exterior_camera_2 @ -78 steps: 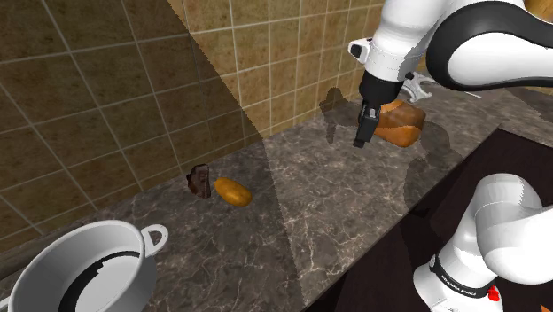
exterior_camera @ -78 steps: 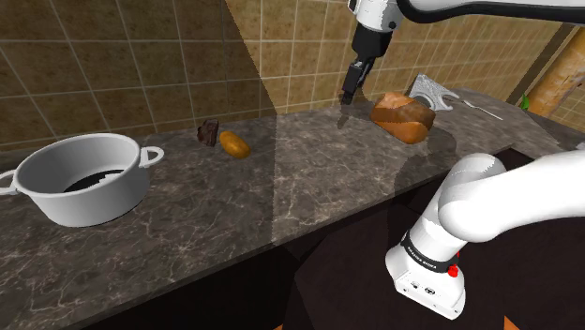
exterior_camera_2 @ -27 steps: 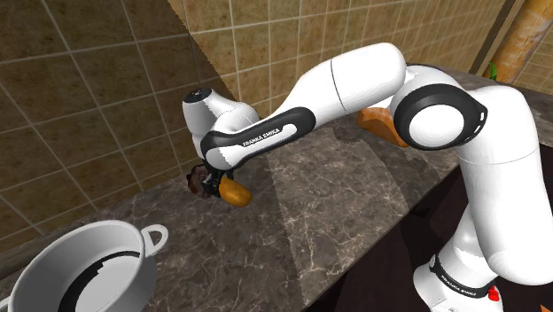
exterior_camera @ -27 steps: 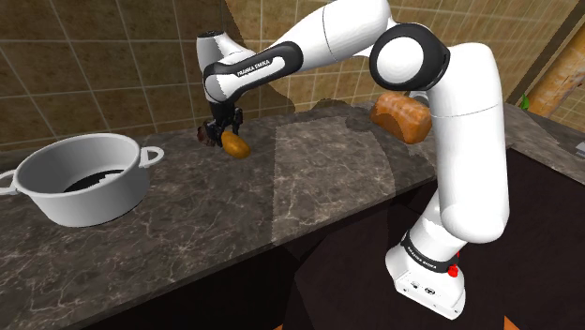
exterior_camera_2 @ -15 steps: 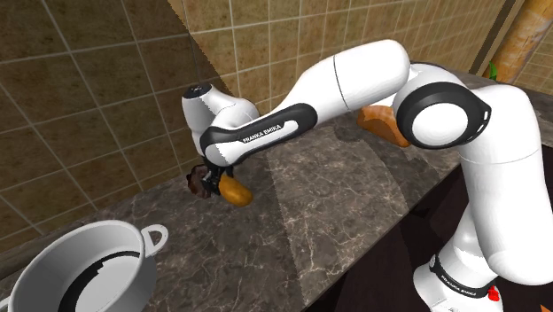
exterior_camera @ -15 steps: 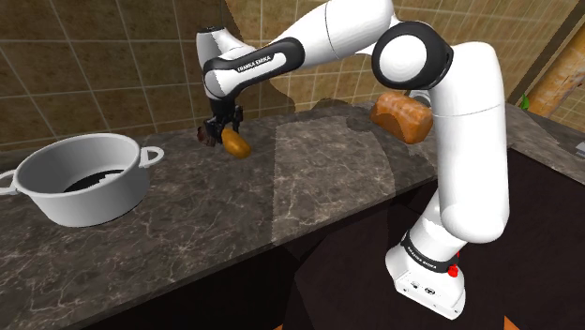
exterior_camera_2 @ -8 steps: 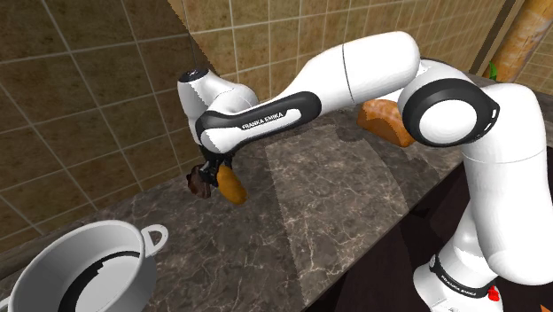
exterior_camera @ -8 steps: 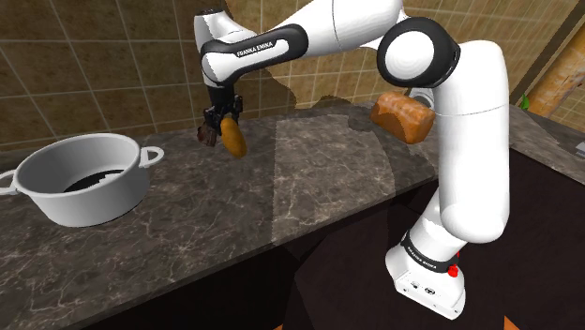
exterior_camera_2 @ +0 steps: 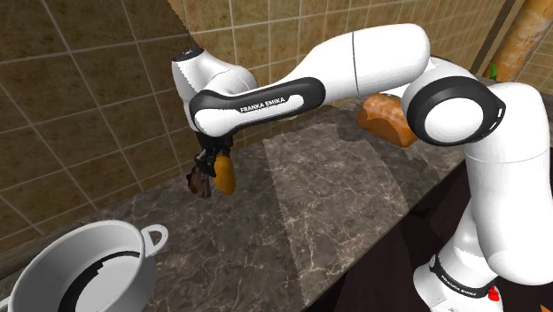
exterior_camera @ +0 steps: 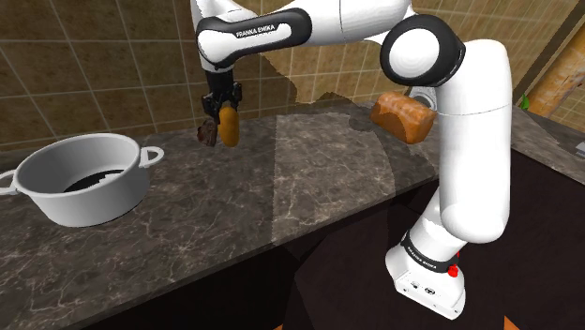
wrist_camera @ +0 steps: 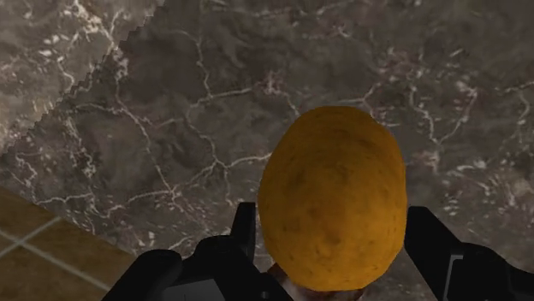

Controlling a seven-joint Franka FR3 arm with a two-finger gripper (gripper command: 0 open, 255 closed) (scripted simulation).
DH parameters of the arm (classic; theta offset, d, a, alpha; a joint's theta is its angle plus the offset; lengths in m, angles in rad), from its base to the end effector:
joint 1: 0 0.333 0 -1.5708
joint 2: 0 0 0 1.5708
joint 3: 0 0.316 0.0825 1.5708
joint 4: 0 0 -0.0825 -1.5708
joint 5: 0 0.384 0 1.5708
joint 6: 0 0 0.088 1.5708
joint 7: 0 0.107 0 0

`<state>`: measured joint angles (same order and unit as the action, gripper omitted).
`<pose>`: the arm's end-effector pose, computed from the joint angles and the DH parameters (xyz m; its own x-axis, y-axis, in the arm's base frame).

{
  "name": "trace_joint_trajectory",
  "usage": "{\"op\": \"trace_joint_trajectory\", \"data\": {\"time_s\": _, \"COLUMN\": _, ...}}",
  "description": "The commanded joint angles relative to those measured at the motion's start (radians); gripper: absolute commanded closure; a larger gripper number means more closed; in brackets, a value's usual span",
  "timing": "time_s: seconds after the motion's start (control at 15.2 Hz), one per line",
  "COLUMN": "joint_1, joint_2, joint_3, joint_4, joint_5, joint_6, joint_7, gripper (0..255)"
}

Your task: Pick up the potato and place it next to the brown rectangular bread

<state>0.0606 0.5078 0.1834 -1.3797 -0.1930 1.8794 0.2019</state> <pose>0.6911 0.1322 0.4248 0.9967 0.0788 0.0179 0.0768 -0.9927 0.0932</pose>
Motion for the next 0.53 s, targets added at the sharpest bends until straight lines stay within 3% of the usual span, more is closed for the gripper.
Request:
{"op": "trace_joint_trajectory", "data": {"time_s": 0.0, "joint_1": 0.001, "joint_2": -0.006, "joint_3": 0.001, "joint_4": 0.017, "joint_5": 0.002, "joint_6": -0.023, "joint_7": -0.002, "gripper": 255}}
{"op": "trace_joint_trajectory", "data": {"time_s": 0.46, "joint_1": 0.006, "joint_2": -0.011, "joint_3": 0.003, "joint_4": 0.103, "joint_5": 0.006, "joint_6": -0.114, "joint_7": -0.013, "gripper": 255}}
